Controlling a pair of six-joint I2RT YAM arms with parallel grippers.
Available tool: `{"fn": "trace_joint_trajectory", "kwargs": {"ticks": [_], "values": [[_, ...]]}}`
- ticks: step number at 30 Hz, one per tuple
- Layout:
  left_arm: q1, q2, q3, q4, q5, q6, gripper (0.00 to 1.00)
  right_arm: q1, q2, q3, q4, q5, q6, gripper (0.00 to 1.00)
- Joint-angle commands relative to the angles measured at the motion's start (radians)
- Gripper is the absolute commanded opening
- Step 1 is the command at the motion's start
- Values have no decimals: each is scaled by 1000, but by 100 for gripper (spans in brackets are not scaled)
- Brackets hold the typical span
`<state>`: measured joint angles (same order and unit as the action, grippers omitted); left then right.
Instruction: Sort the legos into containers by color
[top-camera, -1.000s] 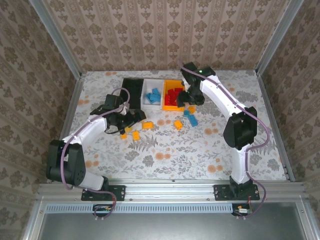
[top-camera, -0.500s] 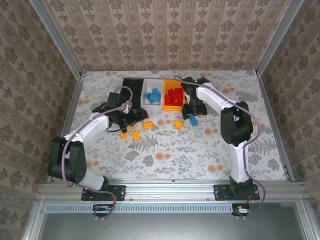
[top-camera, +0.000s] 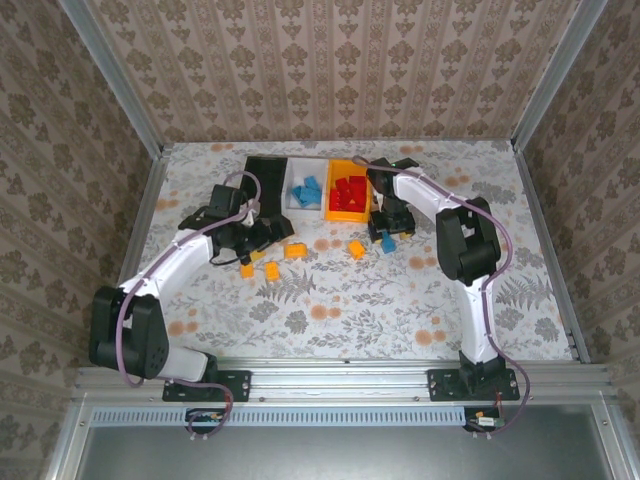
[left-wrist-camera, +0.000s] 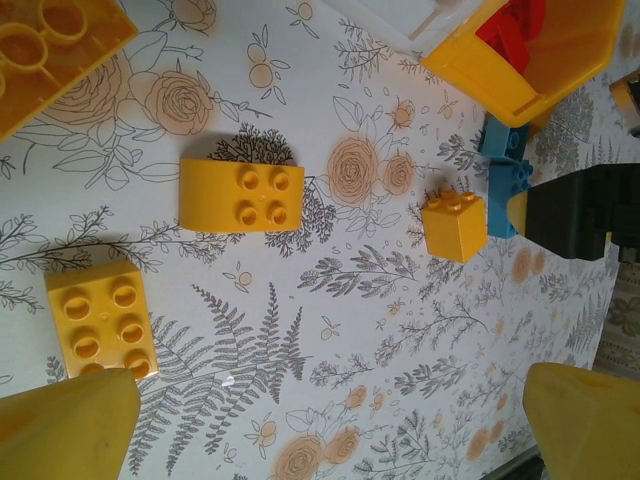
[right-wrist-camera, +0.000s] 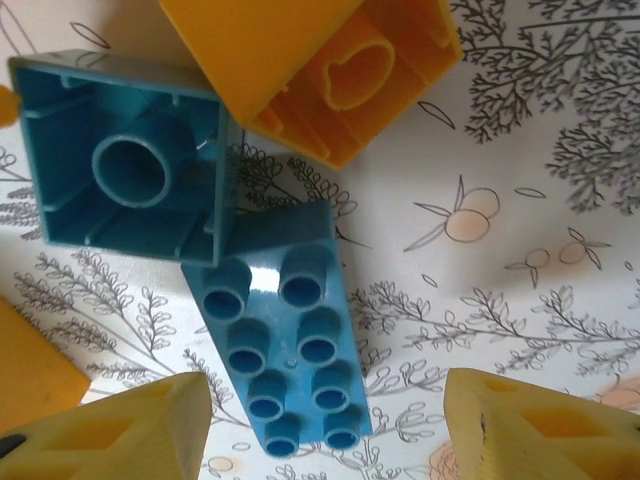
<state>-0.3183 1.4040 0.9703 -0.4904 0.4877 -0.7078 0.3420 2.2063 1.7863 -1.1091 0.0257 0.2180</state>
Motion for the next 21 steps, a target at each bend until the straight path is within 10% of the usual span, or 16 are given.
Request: {"fn": "trace_joint_trajectory", "kwargs": {"ticks": [1, 21], "values": [[7, -29, -20, -33, -13, -9, 100, 0, 36, -8, 3, -10, -10, 63], [13, -25, -49, 8, -7, -35, 100, 0, -19, -59, 14, 6, 1, 40]]}}
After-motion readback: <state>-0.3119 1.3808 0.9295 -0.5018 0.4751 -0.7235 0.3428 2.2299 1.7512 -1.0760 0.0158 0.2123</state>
